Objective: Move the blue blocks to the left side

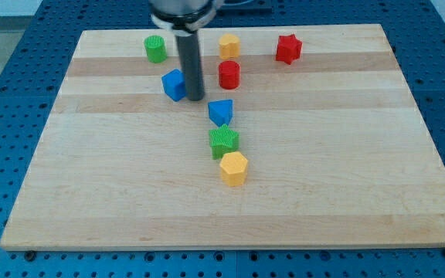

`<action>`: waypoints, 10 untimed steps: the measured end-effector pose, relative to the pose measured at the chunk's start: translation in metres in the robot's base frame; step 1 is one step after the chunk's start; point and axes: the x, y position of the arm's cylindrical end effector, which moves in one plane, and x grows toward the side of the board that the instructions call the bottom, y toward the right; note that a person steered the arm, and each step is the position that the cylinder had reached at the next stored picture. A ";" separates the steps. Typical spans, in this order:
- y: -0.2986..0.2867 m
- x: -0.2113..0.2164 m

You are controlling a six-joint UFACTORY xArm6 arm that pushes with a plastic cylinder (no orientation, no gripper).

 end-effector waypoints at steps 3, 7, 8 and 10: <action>-0.027 -0.012; 0.085 0.066; 0.005 0.065; 0.008 0.037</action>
